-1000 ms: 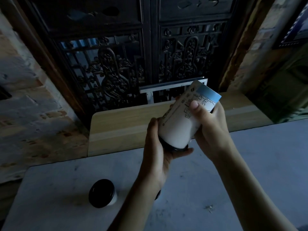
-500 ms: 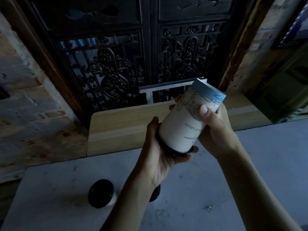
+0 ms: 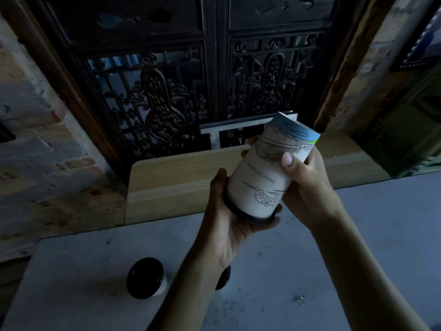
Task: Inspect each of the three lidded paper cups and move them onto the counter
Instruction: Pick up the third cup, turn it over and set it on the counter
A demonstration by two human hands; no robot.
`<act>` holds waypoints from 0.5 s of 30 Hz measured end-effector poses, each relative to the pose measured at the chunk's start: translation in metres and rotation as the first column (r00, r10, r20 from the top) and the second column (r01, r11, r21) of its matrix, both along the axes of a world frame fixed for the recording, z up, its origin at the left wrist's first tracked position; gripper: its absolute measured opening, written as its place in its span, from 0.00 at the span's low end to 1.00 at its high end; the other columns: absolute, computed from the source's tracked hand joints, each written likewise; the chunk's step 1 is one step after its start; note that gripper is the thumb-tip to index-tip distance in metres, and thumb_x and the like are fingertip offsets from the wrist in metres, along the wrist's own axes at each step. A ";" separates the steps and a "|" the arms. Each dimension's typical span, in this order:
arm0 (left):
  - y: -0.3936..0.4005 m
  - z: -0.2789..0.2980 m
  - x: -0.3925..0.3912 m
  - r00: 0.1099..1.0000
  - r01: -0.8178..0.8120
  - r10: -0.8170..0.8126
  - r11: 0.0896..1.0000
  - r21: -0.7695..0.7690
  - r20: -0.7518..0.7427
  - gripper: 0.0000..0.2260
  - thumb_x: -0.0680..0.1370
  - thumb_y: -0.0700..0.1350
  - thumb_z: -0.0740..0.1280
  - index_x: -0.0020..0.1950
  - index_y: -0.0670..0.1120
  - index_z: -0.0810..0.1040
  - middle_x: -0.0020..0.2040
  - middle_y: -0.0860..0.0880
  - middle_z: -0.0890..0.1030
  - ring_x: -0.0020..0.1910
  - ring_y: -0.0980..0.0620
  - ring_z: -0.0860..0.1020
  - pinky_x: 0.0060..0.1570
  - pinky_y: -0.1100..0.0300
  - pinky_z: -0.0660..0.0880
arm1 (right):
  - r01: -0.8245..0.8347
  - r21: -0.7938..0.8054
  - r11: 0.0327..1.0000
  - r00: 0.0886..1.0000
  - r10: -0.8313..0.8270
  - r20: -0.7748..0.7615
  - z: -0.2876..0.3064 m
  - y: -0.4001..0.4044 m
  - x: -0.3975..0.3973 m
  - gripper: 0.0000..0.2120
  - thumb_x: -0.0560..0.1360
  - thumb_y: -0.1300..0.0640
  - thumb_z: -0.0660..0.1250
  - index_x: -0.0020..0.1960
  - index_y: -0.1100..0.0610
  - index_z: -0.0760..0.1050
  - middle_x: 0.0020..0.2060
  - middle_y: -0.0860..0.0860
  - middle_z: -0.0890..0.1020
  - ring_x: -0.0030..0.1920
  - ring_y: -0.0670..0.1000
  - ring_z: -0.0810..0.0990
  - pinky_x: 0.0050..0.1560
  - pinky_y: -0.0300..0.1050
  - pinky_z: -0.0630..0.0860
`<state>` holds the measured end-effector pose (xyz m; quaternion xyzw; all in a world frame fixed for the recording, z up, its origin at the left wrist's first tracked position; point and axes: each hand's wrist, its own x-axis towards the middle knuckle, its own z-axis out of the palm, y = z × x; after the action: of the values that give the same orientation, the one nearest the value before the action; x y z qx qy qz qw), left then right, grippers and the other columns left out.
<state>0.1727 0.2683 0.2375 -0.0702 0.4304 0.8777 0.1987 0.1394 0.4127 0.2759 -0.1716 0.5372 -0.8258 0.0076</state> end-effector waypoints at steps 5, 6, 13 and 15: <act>0.005 -0.002 0.002 0.997 -0.016 0.015 1.000 -0.019 -0.070 0.31 0.82 0.66 0.57 0.67 0.42 0.80 0.57 0.35 0.86 0.47 0.42 0.86 0.39 0.51 0.85 | 0.087 0.030 0.996 0.996 -0.087 0.015 0.002 -0.002 0.000 0.33 0.67 0.42 0.81 0.58 0.67 0.76 0.48 0.59 0.83 0.49 0.57 0.85 0.47 0.50 0.83; 0.007 -0.003 0.002 0.991 -0.059 0.053 0.997 -0.043 -0.119 0.30 0.81 0.65 0.58 0.70 0.43 0.78 0.60 0.35 0.85 0.50 0.44 0.86 0.42 0.51 0.85 | 0.122 0.029 0.992 0.992 -0.123 0.018 0.001 -0.002 0.000 0.31 0.68 0.44 0.81 0.58 0.66 0.76 0.47 0.60 0.83 0.49 0.57 0.84 0.48 0.52 0.83; 0.017 -0.011 0.000 0.911 -0.319 0.280 0.944 -0.086 -0.302 0.27 0.75 0.62 0.65 0.69 0.49 0.73 0.63 0.45 0.83 0.55 0.46 0.86 0.45 0.46 0.84 | 0.204 0.028 0.979 0.978 -0.204 0.027 -0.002 -0.008 0.000 0.25 0.73 0.53 0.76 0.59 0.69 0.73 0.49 0.63 0.79 0.51 0.62 0.80 0.54 0.62 0.78; 0.016 -0.007 -0.001 0.945 -0.280 0.254 0.954 -0.110 -0.204 0.28 0.77 0.64 0.63 0.70 0.46 0.75 0.62 0.38 0.83 0.50 0.43 0.86 0.40 0.49 0.84 | 0.166 0.035 0.986 0.986 -0.167 0.028 -0.001 -0.007 0.000 0.35 0.70 0.47 0.81 0.61 0.72 0.71 0.50 0.63 0.80 0.52 0.62 0.82 0.54 0.61 0.79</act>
<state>0.1719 0.2839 0.2302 -0.0586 0.4929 0.8676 0.0310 0.1398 0.4058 0.2750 -0.1132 0.5630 -0.8171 -0.0501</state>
